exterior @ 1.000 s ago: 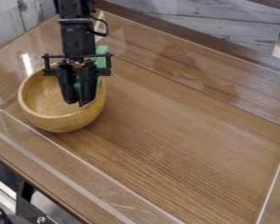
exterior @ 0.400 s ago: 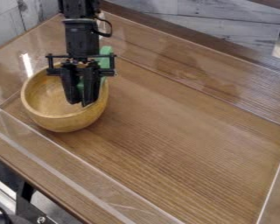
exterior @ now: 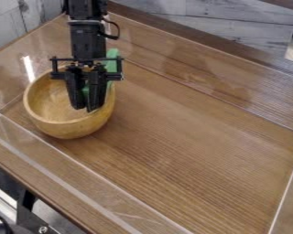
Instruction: Put the green block in the brown bowl
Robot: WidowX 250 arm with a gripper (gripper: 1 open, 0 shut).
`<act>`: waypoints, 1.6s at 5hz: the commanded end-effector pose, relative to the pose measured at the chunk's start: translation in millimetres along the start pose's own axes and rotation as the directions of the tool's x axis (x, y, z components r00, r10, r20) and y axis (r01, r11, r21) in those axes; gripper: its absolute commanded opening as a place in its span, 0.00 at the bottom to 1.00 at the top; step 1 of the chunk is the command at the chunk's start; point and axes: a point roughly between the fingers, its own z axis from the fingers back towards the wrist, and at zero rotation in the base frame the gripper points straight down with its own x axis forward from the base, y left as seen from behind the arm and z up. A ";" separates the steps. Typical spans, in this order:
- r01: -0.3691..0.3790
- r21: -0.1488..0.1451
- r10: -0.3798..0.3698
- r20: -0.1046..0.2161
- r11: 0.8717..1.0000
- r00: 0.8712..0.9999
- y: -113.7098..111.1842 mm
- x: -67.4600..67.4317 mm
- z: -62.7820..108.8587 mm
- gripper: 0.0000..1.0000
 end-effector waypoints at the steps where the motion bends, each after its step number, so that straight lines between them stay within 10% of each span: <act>1: 0.024 0.023 -0.025 0.034 0.999 0.999 -3.6 1.4 12.8 0.00; 8: 0.070 0.045 -0.069 -0.026 0.997 0.997 -8.6 -1.2 9.9 0.00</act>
